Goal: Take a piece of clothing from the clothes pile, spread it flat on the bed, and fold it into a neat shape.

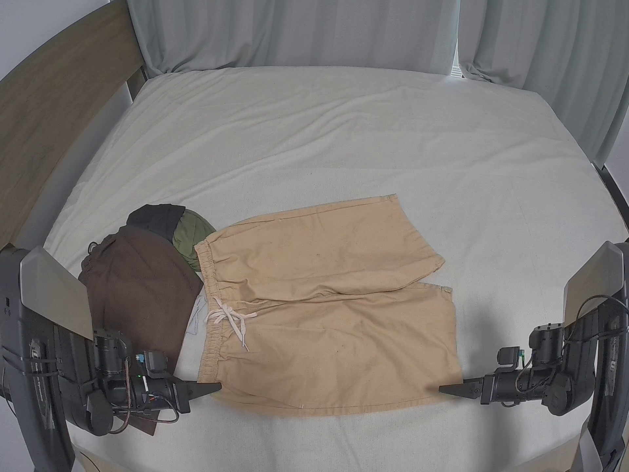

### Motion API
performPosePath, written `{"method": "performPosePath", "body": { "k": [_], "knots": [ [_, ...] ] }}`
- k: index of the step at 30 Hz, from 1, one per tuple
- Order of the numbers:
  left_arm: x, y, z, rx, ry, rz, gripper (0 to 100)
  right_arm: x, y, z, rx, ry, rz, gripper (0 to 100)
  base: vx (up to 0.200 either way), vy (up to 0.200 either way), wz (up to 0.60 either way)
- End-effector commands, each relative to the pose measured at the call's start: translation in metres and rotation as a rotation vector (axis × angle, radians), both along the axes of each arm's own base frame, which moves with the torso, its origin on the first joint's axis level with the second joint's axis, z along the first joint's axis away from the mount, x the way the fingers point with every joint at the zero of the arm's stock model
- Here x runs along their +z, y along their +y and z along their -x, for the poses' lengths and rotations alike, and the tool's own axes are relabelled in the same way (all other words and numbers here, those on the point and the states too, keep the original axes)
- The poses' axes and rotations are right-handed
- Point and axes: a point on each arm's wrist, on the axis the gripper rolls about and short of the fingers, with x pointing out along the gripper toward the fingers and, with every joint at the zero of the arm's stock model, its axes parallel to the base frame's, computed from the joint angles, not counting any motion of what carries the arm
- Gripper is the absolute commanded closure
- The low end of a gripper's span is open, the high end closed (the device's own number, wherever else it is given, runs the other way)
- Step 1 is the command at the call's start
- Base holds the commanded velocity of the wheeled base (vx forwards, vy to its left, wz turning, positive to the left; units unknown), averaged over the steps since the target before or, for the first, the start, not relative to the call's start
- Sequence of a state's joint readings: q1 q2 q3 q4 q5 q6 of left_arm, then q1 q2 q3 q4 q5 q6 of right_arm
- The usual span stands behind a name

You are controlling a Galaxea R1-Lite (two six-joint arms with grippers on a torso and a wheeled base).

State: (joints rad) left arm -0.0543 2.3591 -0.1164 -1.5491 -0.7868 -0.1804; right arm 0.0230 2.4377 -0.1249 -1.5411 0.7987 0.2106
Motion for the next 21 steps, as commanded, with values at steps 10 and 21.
{"method": "performPosePath", "body": {
  "k": [10, 21],
  "knots": [
    [-0.0003, 0.0001, -0.0004, 0.001, 0.0, 0.0, 100, -0.0036, 0.0003, 0.0011, 0.001, 0.016, 0.001, 100, 0.0, 0.0, 0.0],
    [0.0007, 0.002, 0.0014, 0.005, 0.002, 0.001, 100, -0.0019, -0.0001, 0.0044, -0.001, 0.025, 0.001, 100, 0.0, 0.0, 0.0]
  ]
}}
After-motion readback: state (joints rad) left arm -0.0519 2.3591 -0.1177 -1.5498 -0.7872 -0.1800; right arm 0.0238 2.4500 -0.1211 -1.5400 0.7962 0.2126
